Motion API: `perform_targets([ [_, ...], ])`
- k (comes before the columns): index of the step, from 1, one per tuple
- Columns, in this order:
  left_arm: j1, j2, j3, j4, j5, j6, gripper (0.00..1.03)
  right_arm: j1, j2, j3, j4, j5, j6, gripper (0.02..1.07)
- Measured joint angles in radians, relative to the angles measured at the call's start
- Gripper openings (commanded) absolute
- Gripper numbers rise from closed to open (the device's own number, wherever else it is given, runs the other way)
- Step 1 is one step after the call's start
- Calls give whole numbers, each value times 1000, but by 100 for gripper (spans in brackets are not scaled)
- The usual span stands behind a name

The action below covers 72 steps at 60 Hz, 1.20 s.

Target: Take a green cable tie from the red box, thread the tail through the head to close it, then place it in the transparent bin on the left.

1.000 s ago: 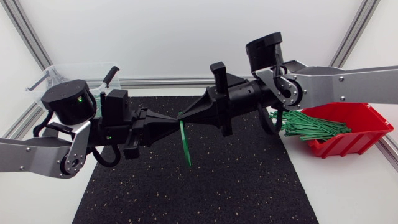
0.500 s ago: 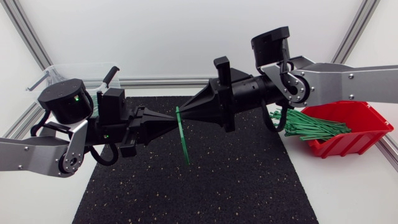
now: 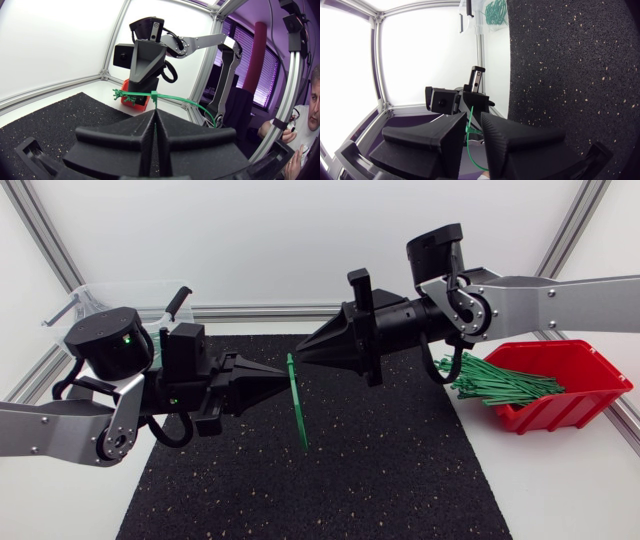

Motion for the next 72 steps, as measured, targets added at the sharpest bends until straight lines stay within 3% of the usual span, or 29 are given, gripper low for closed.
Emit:
perform_targets([
  [32, -8, 0, 0, 0, 0, 0, 4, 44, 12, 13, -7, 21, 0, 29],
  [45, -8, 0, 0, 0, 0, 0, 4, 52, 12, 14, -7, 26, 0, 20],
  [54, -8, 0, 0, 0, 0, 0, 4, 52, 11, 14, -6, 31, 0, 8],
  [72, -10, 0, 0, 0, 0, 4, 4, 52, 4, 14, -2, 41, 0, 8],
])
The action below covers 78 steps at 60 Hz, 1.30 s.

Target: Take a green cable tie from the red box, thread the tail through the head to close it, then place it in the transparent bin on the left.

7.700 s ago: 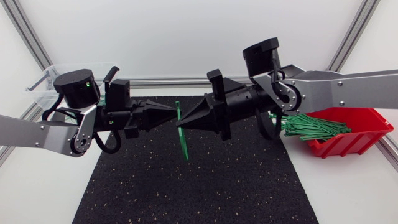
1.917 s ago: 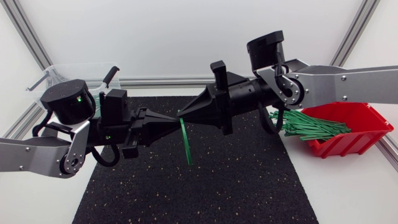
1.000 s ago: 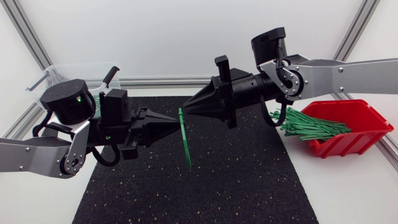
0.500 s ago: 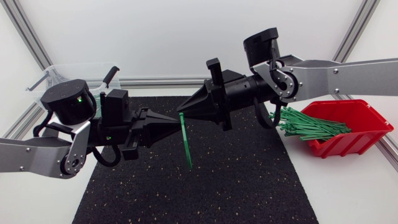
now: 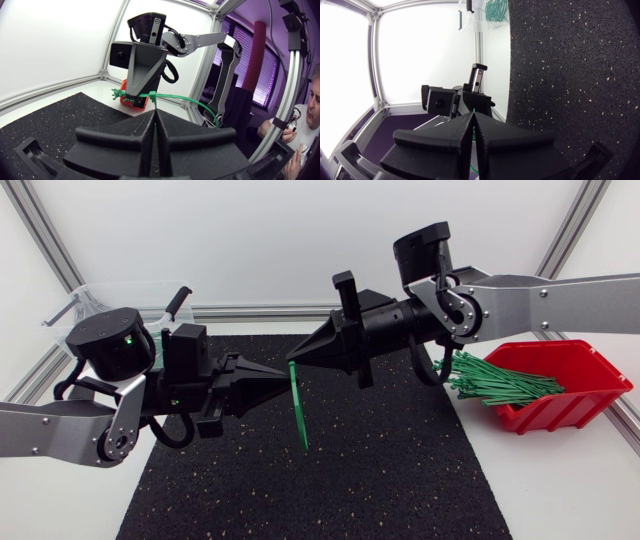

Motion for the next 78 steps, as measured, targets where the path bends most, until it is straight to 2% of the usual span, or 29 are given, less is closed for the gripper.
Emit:
perform_targets([
  [46, -12, -42, -21, -4, -20, 0, 3, -3, 25, 5, 1, 7, 0, 8],
  [55, -11, -61, -31, -13, -42, -1, 4, 1, 57, 26, 7, 8, 0, 8],
  [78, -12, -74, -44, -19, -36, -1, 3, -2, 113, 45, 12, 35, 0, 8],
])
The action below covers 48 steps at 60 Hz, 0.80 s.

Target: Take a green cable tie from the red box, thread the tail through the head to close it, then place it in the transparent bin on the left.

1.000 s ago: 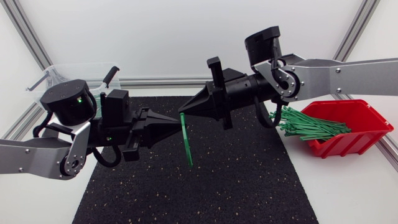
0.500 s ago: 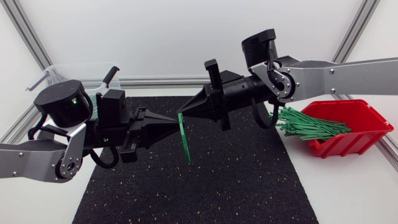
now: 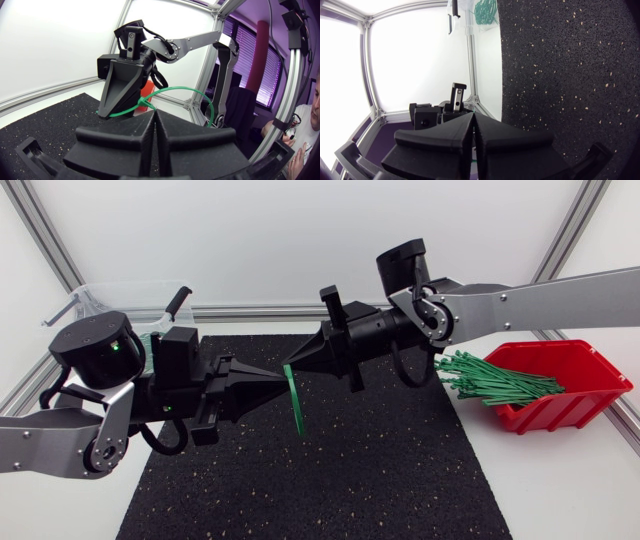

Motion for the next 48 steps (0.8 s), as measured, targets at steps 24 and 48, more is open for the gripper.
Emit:
perform_targets([
  [24, 0, 24, 8, 1, 2, 0, 3, -6, -20, 3, 19, 38, -7, 22],
  [48, 29, 50, 69, 6, 2, 0, 3, -33, -52, -26, 46, 112, -47, 103],
])
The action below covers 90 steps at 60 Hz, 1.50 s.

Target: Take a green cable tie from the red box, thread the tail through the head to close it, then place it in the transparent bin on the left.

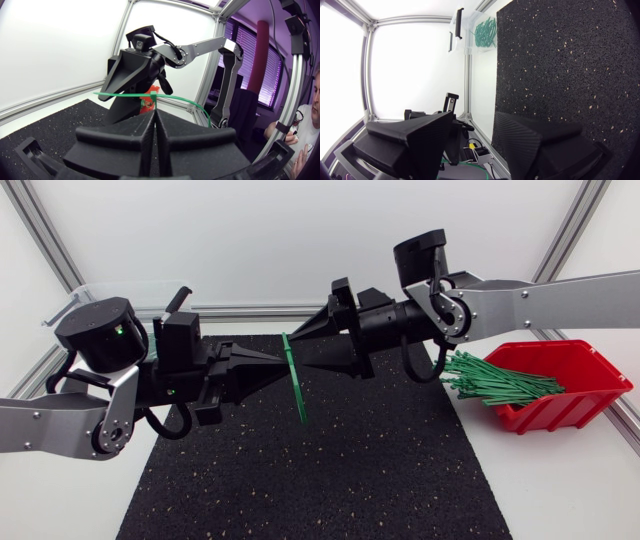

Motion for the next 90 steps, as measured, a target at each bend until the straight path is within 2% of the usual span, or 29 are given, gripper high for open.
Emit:
perform_targets([
  [21, 59, 10, 85, -110, -3, 8, 3, -43, -24, -23, 2, 1, -34, 103],
  [28, 89, 11, 135, -230, -3, 55, 3, -71, -33, -28, 2, 19, -45, 103],
  [36, 135, 11, 214, -434, -4, 163, 3, -85, -35, -28, 2, 48, -67, 103],
  [45, 185, 5, 278, -616, -60, 285, 3, -85, -35, -28, 2, 93, -94, 103],
  [51, 238, -16, 321, -693, -93, 332, 3, -85, -35, -28, -4, 143, -121, 103],
  [58, 323, -46, 436, -818, -192, 412, 3, -82, -35, -28, -26, 205, -169, 103],
  [71, 410, -50, 600, -930, -425, 504, 4, -70, -37, -28, -44, 262, -217, 103],
  [84, 473, 50, 757, -962, -684, 575, 3, -68, -49, -41, -56, 285, -228, 103],
  [90, 491, 118, 816, -1007, -778, 601, 4, -60, -57, -47, -58, 298, -232, 103],
])
